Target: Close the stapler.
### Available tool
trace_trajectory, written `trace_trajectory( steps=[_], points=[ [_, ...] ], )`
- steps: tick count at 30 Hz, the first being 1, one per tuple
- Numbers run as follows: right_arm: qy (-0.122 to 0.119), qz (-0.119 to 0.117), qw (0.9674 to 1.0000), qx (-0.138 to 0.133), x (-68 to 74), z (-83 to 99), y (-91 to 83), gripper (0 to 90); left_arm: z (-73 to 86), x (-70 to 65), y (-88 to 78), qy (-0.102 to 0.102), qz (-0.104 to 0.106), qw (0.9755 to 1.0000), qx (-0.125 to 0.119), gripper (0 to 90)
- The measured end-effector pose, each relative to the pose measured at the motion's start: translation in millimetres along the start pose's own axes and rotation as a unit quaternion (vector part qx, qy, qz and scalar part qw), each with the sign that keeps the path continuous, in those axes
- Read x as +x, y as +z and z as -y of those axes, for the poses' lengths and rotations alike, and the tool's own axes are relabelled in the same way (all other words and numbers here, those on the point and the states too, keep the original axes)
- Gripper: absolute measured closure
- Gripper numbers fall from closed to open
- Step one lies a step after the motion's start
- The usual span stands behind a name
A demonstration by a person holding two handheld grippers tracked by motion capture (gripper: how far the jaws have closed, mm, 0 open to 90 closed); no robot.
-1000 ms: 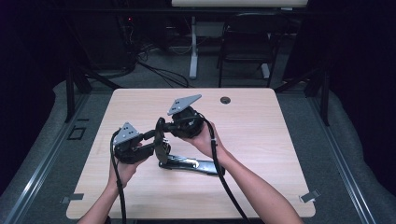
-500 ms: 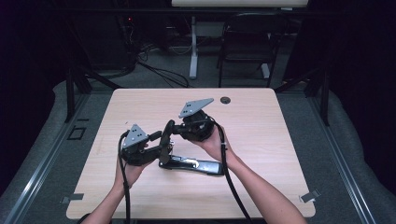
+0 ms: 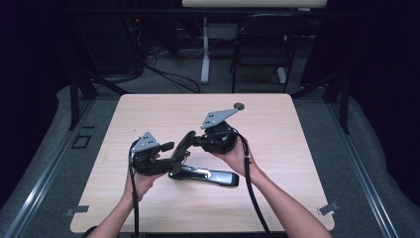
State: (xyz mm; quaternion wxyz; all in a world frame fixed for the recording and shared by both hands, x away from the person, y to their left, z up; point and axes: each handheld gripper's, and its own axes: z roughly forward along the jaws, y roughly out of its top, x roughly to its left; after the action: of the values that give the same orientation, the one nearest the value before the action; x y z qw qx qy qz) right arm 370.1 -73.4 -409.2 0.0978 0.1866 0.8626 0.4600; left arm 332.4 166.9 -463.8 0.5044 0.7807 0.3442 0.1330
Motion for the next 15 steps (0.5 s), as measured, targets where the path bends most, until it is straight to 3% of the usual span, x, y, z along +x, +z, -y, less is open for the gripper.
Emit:
trace_trajectory(
  steps=[6,9,11,12,14,15],
  points=[
    [0.009,0.003,0.9999,0.007,-3.4,11.9,-6.8,90.0,2.3,5.3,-8.5,-0.005,0.010,0.9999,-0.013,40.9],
    [0.011,0.007,0.9999,0.011,-4.0,17.2,-9.6,90.0,3.9,8.4,-13.3,-0.008,-0.002,0.9997,-0.021,49.8],
    [0.014,0.009,0.9998,0.012,-4.0,21.3,-11.5,90.0,4.6,11.1,-15.4,-0.012,-0.008,0.9997,-0.022,51.1],
    [0.015,0.008,0.9998,0.012,-4.2,22.5,-11.9,90.0,5.2,13.6,-16.8,-0.020,-0.020,0.9994,-0.021,50.8],
    [0.017,0.011,0.9997,0.013,-4.4,25.3,-13.1,90.0,5.5,16.0,-17.5,-0.024,-0.024,0.9993,-0.016,45.6],
    [0.018,0.012,0.9996,0.015,-4.8,27.6,-13.8,90.0,7.0,21.0,-17.4,-0.034,-0.042,0.9985,-0.008,40.6]
  ],
)
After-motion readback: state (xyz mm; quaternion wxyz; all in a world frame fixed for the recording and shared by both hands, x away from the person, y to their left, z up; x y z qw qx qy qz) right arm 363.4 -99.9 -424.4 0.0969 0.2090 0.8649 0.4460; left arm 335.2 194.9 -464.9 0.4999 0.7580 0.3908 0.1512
